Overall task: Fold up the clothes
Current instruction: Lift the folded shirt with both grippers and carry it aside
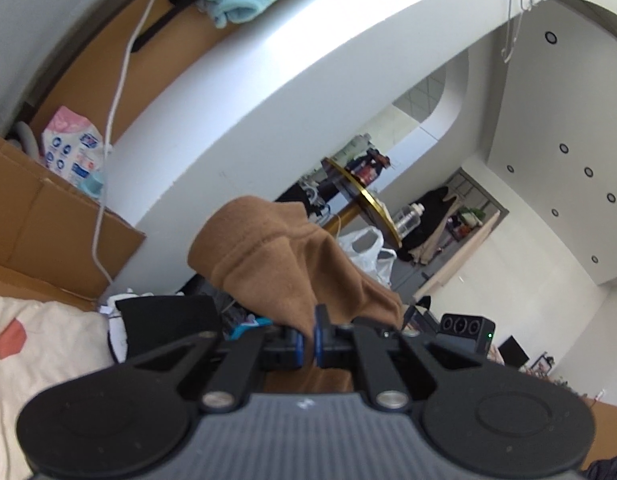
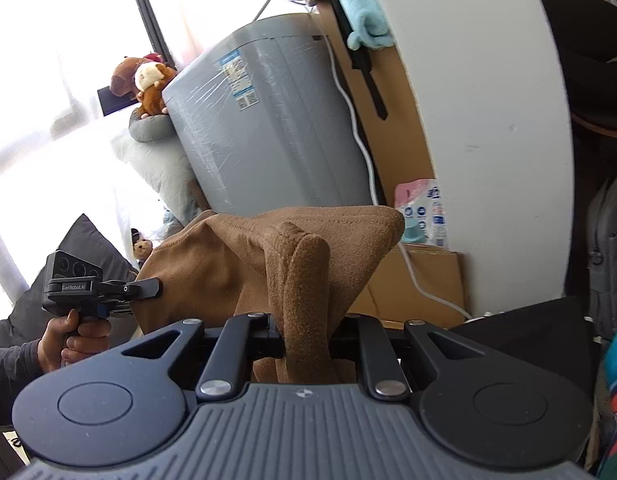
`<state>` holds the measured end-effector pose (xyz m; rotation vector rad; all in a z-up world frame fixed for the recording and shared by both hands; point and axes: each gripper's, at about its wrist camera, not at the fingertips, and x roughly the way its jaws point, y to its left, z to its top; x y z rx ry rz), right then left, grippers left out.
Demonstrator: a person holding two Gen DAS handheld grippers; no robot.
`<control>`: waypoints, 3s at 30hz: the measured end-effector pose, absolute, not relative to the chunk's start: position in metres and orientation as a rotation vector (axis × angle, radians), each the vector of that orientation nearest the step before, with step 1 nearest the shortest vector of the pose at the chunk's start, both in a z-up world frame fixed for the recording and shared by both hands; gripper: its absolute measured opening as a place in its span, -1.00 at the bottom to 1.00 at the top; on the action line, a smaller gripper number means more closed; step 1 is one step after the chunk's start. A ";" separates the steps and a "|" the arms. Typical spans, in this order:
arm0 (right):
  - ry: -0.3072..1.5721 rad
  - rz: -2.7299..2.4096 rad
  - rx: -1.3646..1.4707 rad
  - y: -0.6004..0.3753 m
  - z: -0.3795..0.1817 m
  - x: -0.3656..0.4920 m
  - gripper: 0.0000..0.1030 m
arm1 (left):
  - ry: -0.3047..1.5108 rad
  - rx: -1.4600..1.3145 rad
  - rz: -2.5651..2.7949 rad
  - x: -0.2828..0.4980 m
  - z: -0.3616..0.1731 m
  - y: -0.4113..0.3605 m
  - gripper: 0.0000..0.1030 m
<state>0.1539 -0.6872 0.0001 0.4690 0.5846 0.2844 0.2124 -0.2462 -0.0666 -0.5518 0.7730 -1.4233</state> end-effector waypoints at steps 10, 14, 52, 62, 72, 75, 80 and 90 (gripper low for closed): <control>0.593 0.173 0.501 -0.737 -0.025 0.122 -0.70 | 0.832 -0.514 -1.520 0.208 -0.098 -0.311 -0.90; 0.597 0.131 0.505 -0.752 -0.035 0.110 -0.70 | 0.845 -0.499 -1.551 0.208 -0.110 -0.331 -0.90; 0.674 -0.045 0.359 -0.812 -0.144 0.171 -0.70 | 0.856 -0.235 -1.471 0.262 -0.193 -0.453 -0.89; 0.706 -0.070 0.314 -0.815 -0.173 0.200 -0.70 | 0.837 -0.171 -1.418 0.287 -0.215 -0.476 -0.89; 0.751 -0.093 0.292 -0.819 -0.203 0.227 -0.70 | 0.862 -0.206 -1.382 0.315 -0.248 -0.492 -0.89; 0.761 -0.100 0.293 -0.822 -0.211 0.235 -0.70 | 0.868 -0.220 -1.369 0.324 -0.257 -0.495 -0.90; 0.772 -0.106 0.303 -0.826 -0.223 0.246 -0.70 | 0.884 -0.216 -1.344 0.332 -0.270 -0.502 -0.90; 0.848 -0.207 0.322 -0.832 -0.251 0.259 -0.33 | 1.014 -0.325 -1.204 0.338 -0.302 -0.509 -0.59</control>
